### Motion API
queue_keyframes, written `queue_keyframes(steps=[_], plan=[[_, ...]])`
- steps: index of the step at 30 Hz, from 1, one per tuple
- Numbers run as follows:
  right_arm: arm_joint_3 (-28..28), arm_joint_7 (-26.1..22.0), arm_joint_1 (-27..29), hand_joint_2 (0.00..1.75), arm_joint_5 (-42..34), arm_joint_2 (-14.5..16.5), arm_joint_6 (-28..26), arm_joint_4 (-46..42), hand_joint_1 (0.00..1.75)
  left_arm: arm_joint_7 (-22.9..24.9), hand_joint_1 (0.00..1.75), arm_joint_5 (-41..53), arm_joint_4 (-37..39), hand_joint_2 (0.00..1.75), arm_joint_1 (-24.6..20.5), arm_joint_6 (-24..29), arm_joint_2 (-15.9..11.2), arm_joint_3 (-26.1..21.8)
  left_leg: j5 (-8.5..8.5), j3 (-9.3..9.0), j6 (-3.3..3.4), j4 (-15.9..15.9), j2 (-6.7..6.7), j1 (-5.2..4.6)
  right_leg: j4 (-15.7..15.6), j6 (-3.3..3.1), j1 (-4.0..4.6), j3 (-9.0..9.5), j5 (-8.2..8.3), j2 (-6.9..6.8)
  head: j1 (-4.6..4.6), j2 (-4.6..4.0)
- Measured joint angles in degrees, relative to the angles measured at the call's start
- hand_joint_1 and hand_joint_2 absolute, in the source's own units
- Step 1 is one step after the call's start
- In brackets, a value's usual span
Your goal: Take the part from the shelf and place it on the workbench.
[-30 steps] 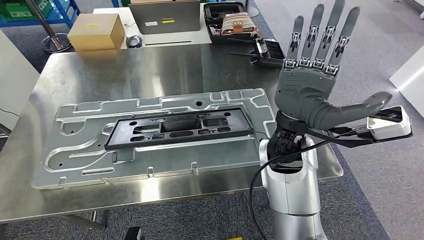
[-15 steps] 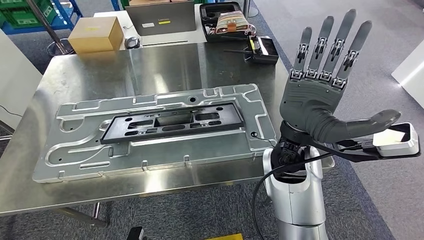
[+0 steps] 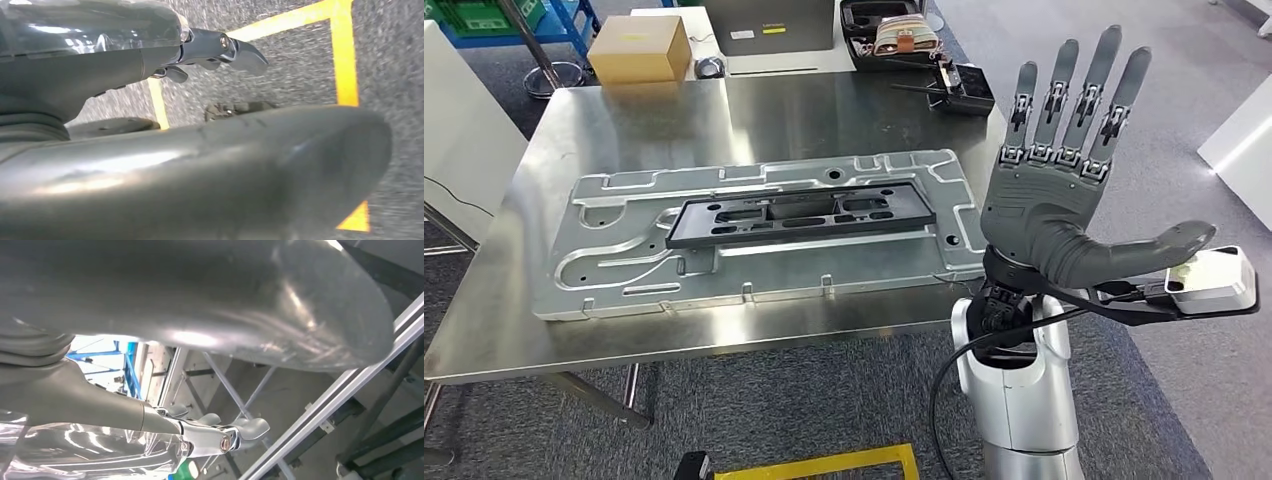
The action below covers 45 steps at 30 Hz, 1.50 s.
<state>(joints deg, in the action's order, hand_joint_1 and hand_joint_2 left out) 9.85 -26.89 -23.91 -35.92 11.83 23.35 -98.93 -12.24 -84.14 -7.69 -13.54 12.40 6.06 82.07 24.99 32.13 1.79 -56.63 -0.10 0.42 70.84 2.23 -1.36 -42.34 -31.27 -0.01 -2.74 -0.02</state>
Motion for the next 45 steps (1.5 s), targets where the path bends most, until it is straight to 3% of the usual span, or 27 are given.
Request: queue_keyframes(steps=[1,3,5,7,10,12,15,16,18,19,20,22,23,25,27,28,30,31,32,34,36,38,39,41,42,43,45], plan=[[-0.2,-0.3,0.5,0.0,0.2,-0.4,-0.3,-0.5,0.0,0.2,0.0,0.7,0.0,0.0,-0.1,0.0,0.1,0.5,-0.57,0.83,0.08,-0.1,0.02,-0.18,2.8,-0.02,0.06,-0.29,-0.87,0.01,0.0,0.0],[-1.2,-1.1,1.7,0.0,0.5,-1.3,-0.5,-1.9,0.0,0.8,0.0,2.4,0.0,0.0,-0.5,-0.2,0.3,1.6,-1.6,2.45,0.14,-0.3,-0.01,-0.57,2.9,-0.32,0.19,1.84,0.82,0.01,0.01,0.0],[-3.0,-2.1,3.0,0.0,0.8,-2.2,0.3,-3.6,0.0,1.6,0.0,4.3,0.0,0.0,-1.4,-0.6,0.8,2.8,-2.47,3.78,0.02,-0.7,-0.13,-0.86,-4.3,-1.19,0.6,7.4,2.8,-0.04,0.0,0.0],[-5.4,-3.1,4.4,0.0,0.9,-3.1,1.9,-4.7,0.0,2.2,0.0,6.0,0.0,0.0,-2.5,-1.0,1.3,3.9,-3.24,4.5,-0.38,-1.0,-0.23,-0.98,-11.2,-1.82,1.09,11.92,2.69,-0.11,0.0,0.0],[-9.1,-4.6,6.2,0.0,0.7,-4.6,4.6,-5.1,0.0,2.6,0.0,8.3,0.0,0.0,-3.6,-1.3,1.9,5.0,-4.3,4.85,-1.3,-0.9,-0.17,-0.76,-13.5,-2.26,1.33,12.54,3.21,-0.12,0.02,0.0],[-11.0,-5.6,6.9,0.0,0.5,-5.5,5.8,-4.8,0.0,2.8,0.0,10.2,0.0,0.0,-3.8,-1.4,2.2,5.5,-2.13,5.83,-1.89,-2.6,-0.17,-0.71,-14.0,-2.88,0.9,11.64,4.42,-0.28,0.02,0.0],[-13.4,-6.9,7.8,0.0,-0.1,-6.5,6.4,-4.2,0.0,2.8,0.0,12.5,0.0,0.0,-3.9,-1.5,2.5,6.1,6.29,8.45,-2.73,-12.2,-0.15,-0.28,-14.0,-3.22,0.63,9.19,6.47,-0.42,0.01,0.0],[-14.1,-7.1,8.1,0.0,-0.2,-6.8,6.3,-4.1,0.0,2.9,0.0,13.0,0.0,0.0,-3.9,-1.6,2.5,6.1,7.65,8.83,-2.95,-15.5,-0.14,-0.14,-14.0,-3.14,0.63,8.25,7.17,-0.44,0.01,0.0],[-15.6,-7.2,9.3,0.0,-0.4,-7.2,5.3,-4.6,0.0,3.3,0.0,14.4,0.0,0.0,-4.0,-1.8,2.6,6.2,6.35,7.41,-3.13,-17.7,-0.13,0.0,-13.8,-2.88,0.63,6.39,8.51,-0.5,0.01,0.0],[-16.4,-7.1,10.2,0.0,-0.5,-7.3,4.5,-5.3,0.0,3.7,0.0,15.3,0.0,0.0,-4.0,-2.0,2.6,6.2,4.65,5.26,-3.06,-15.9,-0.13,0.03,-13.7,-2.71,0.63,5.55,9.13,-0.53,0.01,0.0],[-17.3,-6.9,11.2,0.0,-0.5,-7.3,3.6,-6.4,0.0,4.1,0.0,16.2,0.0,0.0,-4.1,-2.1,2.6,6.2,3.56,2.23,-2.87,-12.5,-0.14,0.04,-13.6,-2.5,0.63,4.87,9.72,-0.57,0.01,0.0],[-18.9,-6.4,13.4,0.0,-0.2,-7.3,1.6,-9.6,0.0,4.9,0.0,17.7,0.0,0.0,-4.5,-2.3,2.7,6.3,4.25,-4.3,-2.29,-3.7,-0.22,-0.2,-13.5,-1.97,0.74,4.08,10.82,-0.72,0.01,0.0],[-19.7,-6.1,14.4,0.0,0.3,-7.3,0.4,-11.4,0.0,5.2,0.0,18.3,0.0,0.0,-4.7,-2.4,2.7,6.3,5.07,-6.18,-1.99,-0.8,-0.27,-0.37,-13.6,-1.67,0.74,4.01,11.38,-0.81,0.01,0.0],[-20.6,-5.7,16.4,0.0,1.5,-7.2,-1.9,-14.9,0.0,5.7,0.0,18.8,0.0,0.0,-4.9,-2.6,2.7,6.4,5.15,-6.67,-1.29,0.9,-0.29,-0.61,-14.1,-1.0,0.66,4.0,12.53,-0.92,0.01,0.0],[-20.7,-6.0,19.0,0.0,3.3,-6.8,-2.9,-18.3,0.0,5.8,0.0,18.1,0.0,0.0,-5.0,-3.0,2.5,6.4,3.85,-5.66,-0.36,1.1,-0.12,-0.55,-13.3,-0.38,0.48,3.33,11.18,-0.71,0.01,0.0],[-20.4,-6.5,20.5,0.0,3.9,-6.7,-2.5,-19.7,0.0,5.5,0.0,17.2,0.0,0.0,-4.8,-3.2,2.4,6.2,3.09,-4.96,0.07,1.2,-0.02,-0.47,-11.5,-0.14,0.43,2.57,8.75,-0.58,0.02,0.0],[-19.1,-8.3,22.8,0.0,4.5,-6.5,-0.5,-20.9,0.0,4.4,0.0,14.9,0.0,0.0,-4.1,-3.4,1.7,5.6,1.7,-3.34,0.48,1.2,0.22,-0.51,-4.7,0.2,0.39,0.61,2.32,-0.39,0.03,0.0],[-18.3,-9.1,23.3,0.0,4.4,-6.6,0.4,-20.8,0.0,3.8,0.0,13.8,0.0,0.0,-3.5,-3.3,1.3,5.1,1.01,-2.45,0.5,1.2,0.39,-0.58,-0.7,0.34,0.39,-0.17,0.29,-0.34,0.02,0.0],[-17.6,-9.6,23.5,0.0,4.1,-6.6,1.1,-20.4,0.0,3.3,0.0,13.0,0.0,0.0,-2.9,-3.2,0.9,4.7,0.31,-1.52,0.46,1.0,0.57,-0.67,2.3,0.42,0.38,-0.4,-0.19,-0.31,0.02,0.0],[-16.5,-9.7,22.7,0.0,3.1,-6.6,1.8,-19.0,0.0,2.7,0.0,11.4,0.0,0.0,-1.8,-2.7,0.3,3.7,-0.99,0.61,0.26,0.6,0.76,-0.77,3.2,0.31,0.39,1.83,2.43,-0.3,0.02,0.0],[-15.8,-8.7,20.7,0.0,2.3,-6.5,1.7,-17.3,0.0,2.4,0.0,10.2,0.0,0.0,-1.1,-2.0,0.1,2.8,-2.04,2.56,-0.08,-0.2,0.74,-0.85,-3.5,-0.27,0.5,7.96,4.07,-0.1,0.02,0.0],[-15.2,-7.8,18.7,0.0,2.2,-6.3,1.3,-16.3,0.0,2.1,0.0,9.6,0.0,0.0,-0.7,-1.6,0.0,2.0,-2.92,3.71,-0.56,-0.9,0.62,-0.94,-11.4,-0.92,0.77,13.52,2.24,0.1,0.01,0.0],[-15.0,-7.5,18.1,0.0,2.3,-6.2,1.1,-16.1,0.0,2.0,0.0,9.5,0.0,0.0,-0.6,-1.5,0.0,1.7,-3.42,3.99,-0.88,-1.0,0.53,-0.92,-13.5,-1.21,0.97,14.72,1.39,0.11,0.01,0.0],[-14.7,-7.1,17.6,0.0,2.4,-5.9,0.9,-15.7,0.0,1.9,0.0,9.3,0.0,0.0,-0.3,-1.5,-0.1,1.3,-4.19,4.37,-1.62,-1.0,0.3,-0.76,-14.3,-1.89,1.04,14.42,1.93,-0.17,0.01,0.0],[-14.7,-7.1,17.5,0.0,2.5,-5.7,0.9,-15.5,0.0,2.0,0.0,9.3,0.0,0.0,-0.1,-1.4,-0.1,1.2,-3.45,4.79,-1.99,-1.5,0.18,-0.69,-14.4,-2.36,0.95,13.9,2.55,-0.34,0.01,0.0],[-14.6,-7.0,17.4,0.0,2.5,-5.6,0.9,-15.4,0.0,2.0,0.0,9.3,0.0,0.0,0.0,-1.4,-0.2,1.1,-1.62,5.42,-2.33,-2.9,0.08,-0.61,-14.5,-2.79,0.81,13.25,3.28,-0.49,0.0,0.0],[-14.5,-6.9,17.3,0.0,2.6,-5.3,1.0,-15.2,0.0,2.0,0.0,9.3,0.0,0.0,0.1,-1.5,-0.3,0.9,4.41,7.29,-2.92,-8.8,0.02,-0.37,-14.5,-3.3,0.75,11.48,4.8,-0.63,-0.01,0.0]])
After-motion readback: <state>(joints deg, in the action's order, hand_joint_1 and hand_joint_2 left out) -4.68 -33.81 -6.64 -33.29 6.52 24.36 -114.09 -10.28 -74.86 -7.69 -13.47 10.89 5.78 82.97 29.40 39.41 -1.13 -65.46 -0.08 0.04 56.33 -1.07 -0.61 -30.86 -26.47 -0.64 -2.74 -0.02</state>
